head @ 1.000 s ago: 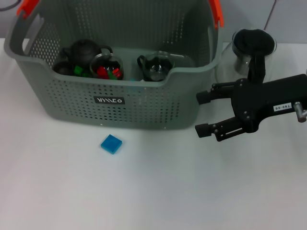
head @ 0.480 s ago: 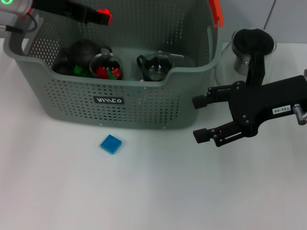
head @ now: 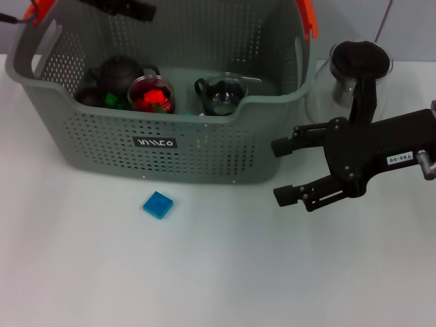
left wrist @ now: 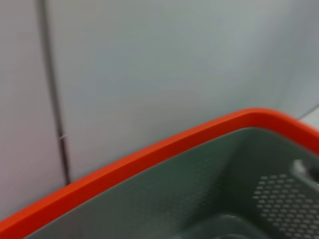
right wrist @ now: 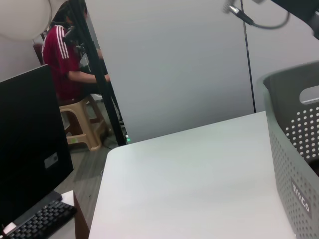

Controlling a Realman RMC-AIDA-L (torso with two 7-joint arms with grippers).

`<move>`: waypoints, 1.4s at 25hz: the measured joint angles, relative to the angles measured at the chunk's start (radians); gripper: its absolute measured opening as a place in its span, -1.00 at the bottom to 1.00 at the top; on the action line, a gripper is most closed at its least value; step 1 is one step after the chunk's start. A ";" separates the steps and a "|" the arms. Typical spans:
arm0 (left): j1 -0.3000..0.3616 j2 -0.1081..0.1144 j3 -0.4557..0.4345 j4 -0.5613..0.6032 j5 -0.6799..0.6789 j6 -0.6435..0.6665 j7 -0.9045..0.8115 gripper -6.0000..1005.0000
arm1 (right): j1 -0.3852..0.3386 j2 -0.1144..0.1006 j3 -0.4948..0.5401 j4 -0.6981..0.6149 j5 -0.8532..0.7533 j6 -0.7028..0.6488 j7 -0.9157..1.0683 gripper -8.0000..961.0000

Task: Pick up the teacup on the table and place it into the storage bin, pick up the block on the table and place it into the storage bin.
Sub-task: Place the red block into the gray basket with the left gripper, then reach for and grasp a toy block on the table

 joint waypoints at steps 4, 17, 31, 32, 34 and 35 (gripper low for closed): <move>0.052 -0.030 -0.005 -0.220 -0.023 0.205 -0.006 0.57 | 0.000 0.000 0.006 -0.001 0.001 0.000 0.000 0.97; 0.308 -0.190 0.126 -0.668 -0.034 0.542 -0.079 0.89 | 0.002 -0.007 0.040 -0.003 0.006 0.010 0.008 0.97; 0.279 -0.183 0.242 -0.273 0.056 0.442 0.001 0.89 | 0.011 -0.009 0.035 -0.003 0.005 0.013 0.000 0.96; 0.279 -0.183 0.245 -0.257 0.068 0.430 0.024 0.89 | 0.010 -0.009 0.035 -0.003 0.005 0.013 0.000 0.96; 0.278 -0.184 0.248 -0.232 0.083 0.413 0.068 0.89 | 0.008 -0.007 0.036 -0.003 0.006 0.013 0.000 0.97; 0.278 -0.184 0.249 -0.222 0.088 0.404 0.090 0.89 | 0.007 -0.006 0.037 -0.003 0.007 0.013 0.001 0.97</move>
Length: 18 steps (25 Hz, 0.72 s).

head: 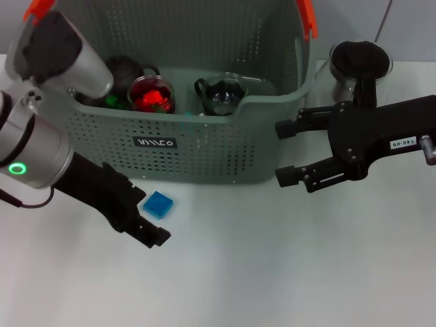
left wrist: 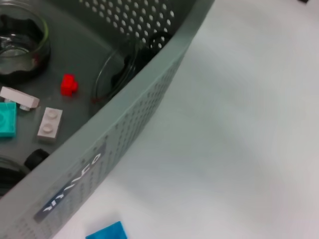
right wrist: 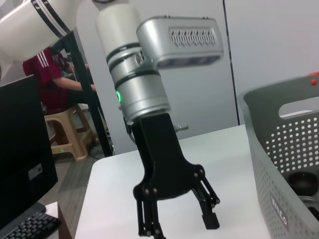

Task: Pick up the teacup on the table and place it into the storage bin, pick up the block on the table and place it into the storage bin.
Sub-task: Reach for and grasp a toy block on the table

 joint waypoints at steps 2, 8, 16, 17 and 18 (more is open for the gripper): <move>0.000 0.000 0.002 0.019 0.014 -0.020 0.048 0.89 | -0.001 0.003 0.002 0.001 0.000 0.000 0.004 0.97; -0.005 -0.001 0.034 0.069 0.063 -0.087 0.093 0.88 | 0.002 0.014 0.005 0.004 0.002 0.000 0.013 0.97; -0.024 -0.006 0.085 0.124 0.071 -0.135 -0.059 0.88 | 0.006 0.013 0.005 0.002 0.002 0.002 0.013 0.97; -0.024 -0.007 0.092 0.124 0.072 -0.137 -0.078 0.88 | 0.006 0.011 0.005 0.002 0.002 0.002 0.012 0.97; -0.025 -0.008 0.104 0.124 0.072 -0.141 -0.104 0.88 | 0.006 0.010 0.005 0.002 0.003 0.002 0.011 0.97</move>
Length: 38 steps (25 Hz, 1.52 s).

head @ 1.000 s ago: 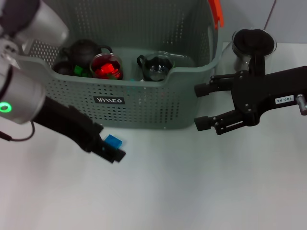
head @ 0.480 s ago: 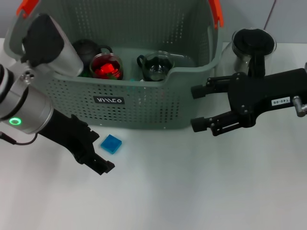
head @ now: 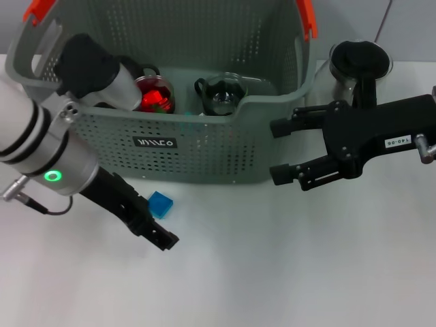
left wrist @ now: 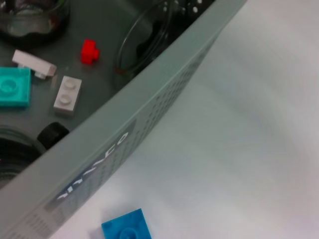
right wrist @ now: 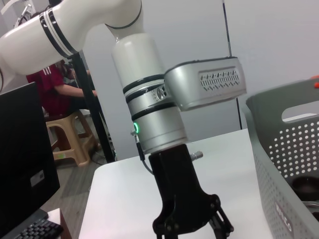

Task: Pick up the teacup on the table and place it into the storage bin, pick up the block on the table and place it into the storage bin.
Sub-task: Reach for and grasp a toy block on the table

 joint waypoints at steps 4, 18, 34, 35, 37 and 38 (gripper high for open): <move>-0.001 0.001 0.068 -0.001 0.006 -0.019 -0.070 0.88 | 0.000 -0.005 0.000 0.000 0.001 0.000 -0.006 0.97; 0.004 0.000 0.180 0.014 0.086 -0.190 -0.249 0.88 | -0.008 -0.010 -0.001 -0.001 0.001 -0.002 -0.021 0.97; -0.007 0.000 0.298 0.027 0.169 -0.260 -0.405 0.88 | -0.010 -0.016 0.000 0.000 0.002 -0.007 -0.037 0.97; -0.010 0.000 0.305 0.030 0.177 -0.264 -0.413 0.88 | -0.010 -0.016 0.000 0.000 0.002 -0.007 -0.038 0.97; -0.014 0.000 0.317 0.039 0.184 -0.273 -0.423 0.88 | -0.010 -0.016 0.000 0.003 0.002 -0.005 -0.040 0.97; -0.017 -0.001 0.321 0.045 0.188 -0.278 -0.428 0.88 | -0.011 -0.016 -0.001 0.004 0.002 -0.003 -0.043 0.97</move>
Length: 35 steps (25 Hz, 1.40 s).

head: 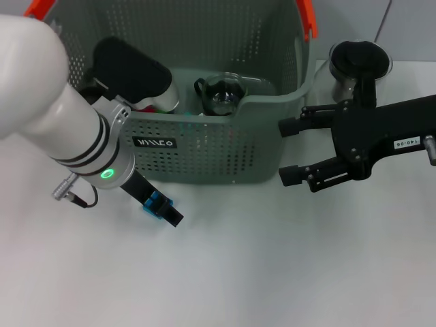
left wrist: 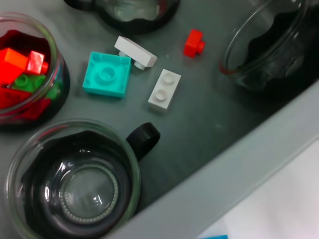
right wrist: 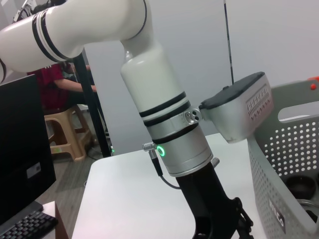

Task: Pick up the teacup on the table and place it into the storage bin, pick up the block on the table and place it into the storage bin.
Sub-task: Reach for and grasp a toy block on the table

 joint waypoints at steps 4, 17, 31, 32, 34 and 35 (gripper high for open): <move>-0.011 -0.001 0.015 0.025 0.008 -0.019 -0.009 0.87 | 0.000 0.001 0.000 0.002 -0.001 0.001 -0.005 0.97; -0.033 -0.001 0.025 0.078 0.019 -0.057 -0.020 0.86 | -0.003 0.002 0.001 0.004 0.000 0.002 -0.008 0.97; -0.070 -0.001 0.030 0.141 0.032 -0.075 -0.025 0.84 | -0.003 0.002 0.002 0.004 0.002 0.006 -0.010 0.97; -0.071 -0.001 0.031 0.142 0.034 -0.075 -0.026 0.84 | -0.003 0.002 0.002 0.004 0.002 0.007 -0.010 0.97; -0.074 -0.001 0.036 0.146 0.042 -0.076 -0.031 0.84 | -0.003 0.002 0.002 0.004 0.002 0.009 -0.011 0.97; -0.076 -0.001 0.038 0.147 0.044 -0.076 -0.033 0.84 | -0.003 0.002 0.002 0.004 0.002 0.010 -0.012 0.97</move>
